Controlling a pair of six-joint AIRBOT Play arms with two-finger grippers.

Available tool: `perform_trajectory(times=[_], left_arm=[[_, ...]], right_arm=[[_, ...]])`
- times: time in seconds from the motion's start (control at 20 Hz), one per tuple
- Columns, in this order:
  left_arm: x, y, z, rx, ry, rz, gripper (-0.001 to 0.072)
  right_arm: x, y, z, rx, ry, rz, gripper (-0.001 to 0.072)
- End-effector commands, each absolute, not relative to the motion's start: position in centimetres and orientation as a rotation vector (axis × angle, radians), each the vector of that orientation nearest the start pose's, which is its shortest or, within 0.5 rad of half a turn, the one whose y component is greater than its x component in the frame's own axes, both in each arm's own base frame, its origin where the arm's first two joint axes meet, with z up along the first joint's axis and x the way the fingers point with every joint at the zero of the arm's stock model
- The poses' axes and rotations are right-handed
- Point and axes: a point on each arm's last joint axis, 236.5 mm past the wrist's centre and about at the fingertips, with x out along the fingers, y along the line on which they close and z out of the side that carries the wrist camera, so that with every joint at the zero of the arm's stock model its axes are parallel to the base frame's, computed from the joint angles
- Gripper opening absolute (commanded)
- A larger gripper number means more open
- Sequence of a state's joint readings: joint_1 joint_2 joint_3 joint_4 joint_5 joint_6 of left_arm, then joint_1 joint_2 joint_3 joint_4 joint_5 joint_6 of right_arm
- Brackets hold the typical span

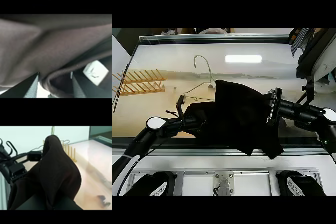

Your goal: Fold the clothes and pants, and hang the long-sleeved shirts on hangers.

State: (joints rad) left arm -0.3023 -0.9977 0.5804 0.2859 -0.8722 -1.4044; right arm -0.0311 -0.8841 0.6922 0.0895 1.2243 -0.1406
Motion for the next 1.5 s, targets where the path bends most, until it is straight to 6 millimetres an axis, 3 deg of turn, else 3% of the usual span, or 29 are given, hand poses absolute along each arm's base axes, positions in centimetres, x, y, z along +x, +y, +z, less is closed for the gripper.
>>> perform_trajectory(times=[0.0, 0.1, 0.15, 0.3, 0.35, 0.4, 0.65, 1.1, 1.45], left_arm=[[25.2, -28.1, 2.6, -0.969, 1.36, -0.683, 0.0414], [24.7, -28.3, 2.3, -0.971, 1.392, -0.692, 0.0411], [24.6, -28.3, 2.4, -0.969, 1.393, -0.698, 0.0365], [24.6, -28.2, 3.1, -0.956, 1.364, -0.708, 0.0362], [24.6, -28.1, 3.4, -0.949, 1.354, -0.718, 0.0226], [24.5, -28.1, 3.7, -0.918, 1.327, -0.747, 0.0023], [25.0, -27.0, 3.3, -0.893, 1.319, -0.73, 0.0018], [28.2, -19.6, 2.6, -0.861, 1.236, -0.557, 0.0017], [29.3, -16.3, 1.9, -0.851, 1.208, -0.471, 0.0017]], right_arm=[[29.1, 21.4, 20.7, 0.065, 0.025, 1.198, 0.002], [29.0, 21.4, 20.7, 0.069, 0.031, 1.197, 0.002], [28.9, 21.4, 20.5, 0.061, 0.04, 1.2, 0.002], [28.7, 21.4, 19.7, 0.05, 0.077, 1.203, 0.002], [28.7, 21.4, 19.7, 0.043, 0.079, 1.205, 0.002], [28.6, 21.4, 19.8, 0.042, 0.076, 1.203, 0.002], [28.6, 21.2, 21.0, 0.045, 0.063, 1.169, 0.002], [27.0, 20.9, 24.8, 0.067, 0.02, 1.144, 0.002], [25.5, 21.0, 26.4, 0.091, 0.005, 1.146, 0.0019]])
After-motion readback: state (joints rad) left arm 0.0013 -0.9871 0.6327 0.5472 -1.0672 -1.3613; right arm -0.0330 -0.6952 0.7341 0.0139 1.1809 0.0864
